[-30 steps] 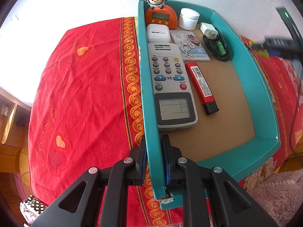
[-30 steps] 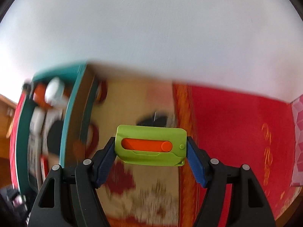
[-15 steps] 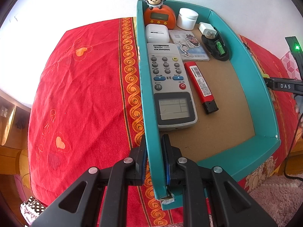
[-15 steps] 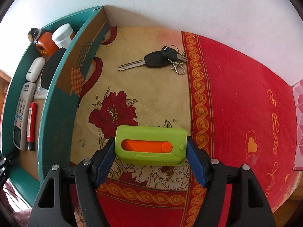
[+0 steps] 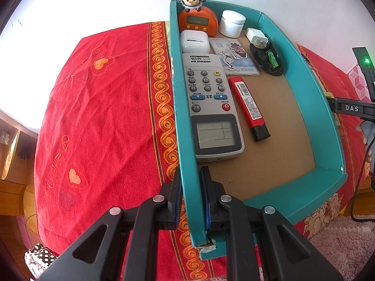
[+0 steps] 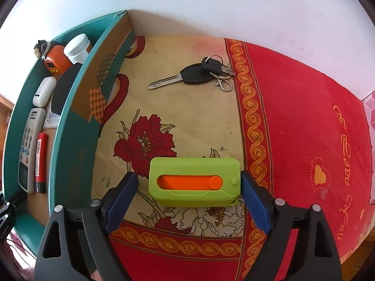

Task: Organize objects
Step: 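Lift the lime-green case and carry it toward the tray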

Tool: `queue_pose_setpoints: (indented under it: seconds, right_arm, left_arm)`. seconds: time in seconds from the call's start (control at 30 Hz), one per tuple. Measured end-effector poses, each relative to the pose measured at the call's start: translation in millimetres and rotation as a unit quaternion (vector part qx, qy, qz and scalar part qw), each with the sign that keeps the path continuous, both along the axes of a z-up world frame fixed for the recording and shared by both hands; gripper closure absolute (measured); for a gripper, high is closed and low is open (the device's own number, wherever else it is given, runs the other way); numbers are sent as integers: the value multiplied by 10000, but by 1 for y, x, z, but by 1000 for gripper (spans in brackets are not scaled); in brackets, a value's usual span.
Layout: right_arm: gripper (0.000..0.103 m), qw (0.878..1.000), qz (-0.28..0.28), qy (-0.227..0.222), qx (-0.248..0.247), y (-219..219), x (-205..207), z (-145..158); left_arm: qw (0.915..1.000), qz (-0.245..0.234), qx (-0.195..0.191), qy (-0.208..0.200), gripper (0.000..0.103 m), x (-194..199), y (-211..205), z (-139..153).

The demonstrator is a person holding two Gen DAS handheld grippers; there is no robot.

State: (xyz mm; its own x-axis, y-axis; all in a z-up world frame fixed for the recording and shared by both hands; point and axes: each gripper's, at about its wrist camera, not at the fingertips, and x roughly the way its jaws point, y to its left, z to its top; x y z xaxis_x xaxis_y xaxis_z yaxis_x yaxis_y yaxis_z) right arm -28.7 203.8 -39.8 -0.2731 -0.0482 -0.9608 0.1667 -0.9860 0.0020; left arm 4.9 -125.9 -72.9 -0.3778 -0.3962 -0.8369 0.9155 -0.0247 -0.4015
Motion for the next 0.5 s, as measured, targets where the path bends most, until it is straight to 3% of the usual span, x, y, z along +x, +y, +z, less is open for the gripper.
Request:
queue_pose_setpoints:
  seconds: [0.5]
  right_arm:
    - [15, 9997, -118, -179, -141, 5, -4, 6]
  left_arm:
    - [10000, -6, 16, -16, 89, -1, -1, 1]
